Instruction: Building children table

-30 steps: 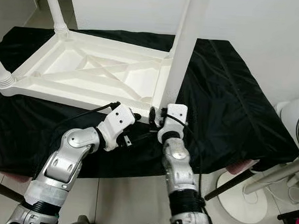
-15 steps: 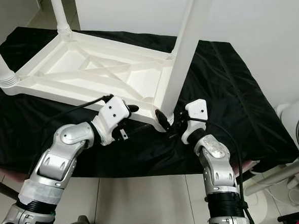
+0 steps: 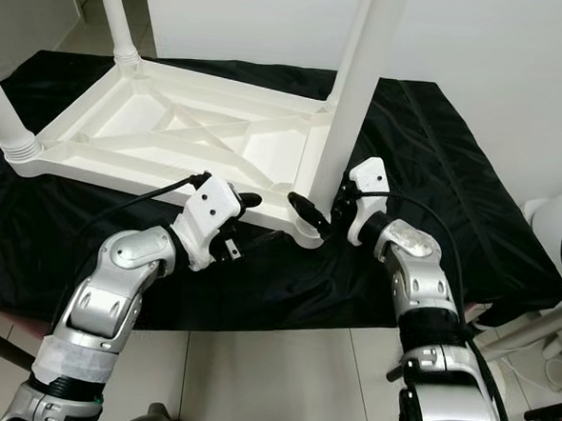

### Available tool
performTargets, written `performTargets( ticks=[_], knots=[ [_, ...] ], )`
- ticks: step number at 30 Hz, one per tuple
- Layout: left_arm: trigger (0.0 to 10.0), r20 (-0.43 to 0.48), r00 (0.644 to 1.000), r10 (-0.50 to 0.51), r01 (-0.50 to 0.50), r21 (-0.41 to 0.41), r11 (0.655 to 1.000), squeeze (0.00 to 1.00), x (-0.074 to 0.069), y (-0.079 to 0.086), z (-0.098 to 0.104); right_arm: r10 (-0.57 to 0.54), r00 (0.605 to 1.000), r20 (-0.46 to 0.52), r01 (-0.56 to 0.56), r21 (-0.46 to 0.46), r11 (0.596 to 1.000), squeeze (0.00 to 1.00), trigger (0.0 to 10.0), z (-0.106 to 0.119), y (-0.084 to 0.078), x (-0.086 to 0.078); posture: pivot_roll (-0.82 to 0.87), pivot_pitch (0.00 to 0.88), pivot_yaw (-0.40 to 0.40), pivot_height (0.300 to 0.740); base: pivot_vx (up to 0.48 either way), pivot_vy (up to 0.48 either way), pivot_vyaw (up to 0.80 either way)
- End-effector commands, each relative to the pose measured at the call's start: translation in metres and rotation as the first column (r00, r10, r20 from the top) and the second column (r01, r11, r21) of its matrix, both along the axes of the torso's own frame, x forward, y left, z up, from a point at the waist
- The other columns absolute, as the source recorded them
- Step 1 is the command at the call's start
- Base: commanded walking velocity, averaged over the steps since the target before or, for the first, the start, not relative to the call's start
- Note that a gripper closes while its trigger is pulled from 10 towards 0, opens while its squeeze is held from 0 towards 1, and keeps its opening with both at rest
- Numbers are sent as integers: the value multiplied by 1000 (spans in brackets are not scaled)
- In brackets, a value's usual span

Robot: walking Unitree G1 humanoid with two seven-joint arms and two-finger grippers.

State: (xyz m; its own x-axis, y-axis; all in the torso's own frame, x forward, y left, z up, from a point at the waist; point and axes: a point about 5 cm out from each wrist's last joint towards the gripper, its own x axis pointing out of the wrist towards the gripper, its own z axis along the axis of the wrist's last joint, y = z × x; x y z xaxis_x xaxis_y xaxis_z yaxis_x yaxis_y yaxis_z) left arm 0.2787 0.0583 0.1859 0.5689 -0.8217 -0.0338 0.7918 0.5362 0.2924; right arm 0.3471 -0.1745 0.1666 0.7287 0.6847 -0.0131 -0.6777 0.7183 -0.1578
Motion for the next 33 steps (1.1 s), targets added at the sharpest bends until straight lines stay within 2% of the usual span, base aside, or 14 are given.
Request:
performTargets(
  ticks=[1,4,5,10,16,17,18,22,25,26,29,30,32,33],
  knots=[
    [10000,26,999,42,-42,-14,999,0,1,0,7,15,1000,-15,-15,17,1000,0,10000,-3,0,2,-63,0,4,740,0,0,0],
    [10000,27,999,40,-40,-13,999,0,1,0,8,23,1000,-19,-22,21,1000,0,10000,-4,1,2,-63,0,4,740,0,0,0],
    [10000,26,999,41,-41,-11,999,0,1,1,8,36,999,-25,-35,31,999,0,0,-7,4,3,-61,0,13,740,0,0,0],
    [10000,22,999,38,-38,-8,999,0,0,2,7,50,998,-33,-49,49,998,0,0,-12,9,6,-66,0,15,740,0,0,0],
    [10000,19,999,36,-36,-13,999,0,2,1,7,57,997,-60,-55,35,998,0,0,-19,6,1,-81,0,18,740,0,0,0],
    [10000,15,999,35,-35,-13,999,0,2,1,7,37,997,-65,-35,32,999,0,824,-21,3,1,-83,0,20,740,0,0,0],
    [10000,9,999,33,-33,-11,999,0,1,0,4,5,997,-75,-2,41,999,0,10000,-23,1,1,-88,0,17,740,0,0,0],
    [10000,2,1000,24,-24,-7,1000,0,-1,-2,1,-54,994,-91,60,68,996,0,10000,-26,-1,-1,-94,0,19,740,0,0,0],
    [10000,-21,1000,21,-21,-9,1000,0,-2,-4,-4,-219,970,-108,233,134,963,0,10000,-29,4,-3,-104,2,22,740,0,0,0],
    [10000,-21,1000,21,-21,-9,1000,0,-2,-4,-4,-219,970,-108,233,134,963,0,10000,-29,4,-3,-104,2,22,740,0,0,0],
    [10000,-38,999,24,-24,-14,1000,0,-2,-5,-4,-405,909,-96,416,182,891,0,10000,-29,20,-12,-115,23,27,740,0,0,0],
    [10000,-42,999,22,-23,-15,1000,0,-3,-5,-5,-448,889,-91,458,182,870,0,10000,-30,22,-14,-117,27,27,740,0,0,0],
    [10000,-45,999,21,-22,-15,1000,0,-3,-5,-6,-469,879,-89,477,179,860,0,10000,-31,23,-15,-117,27,27,740,0,0,0],
    [10000,-47,999,20,-21,-14,1000,0,-4,-5,-7,-528,843,-101,538,174,825,0,10000,-34,24,-17,-120,34,21,740,0,0,0]
  ],
)
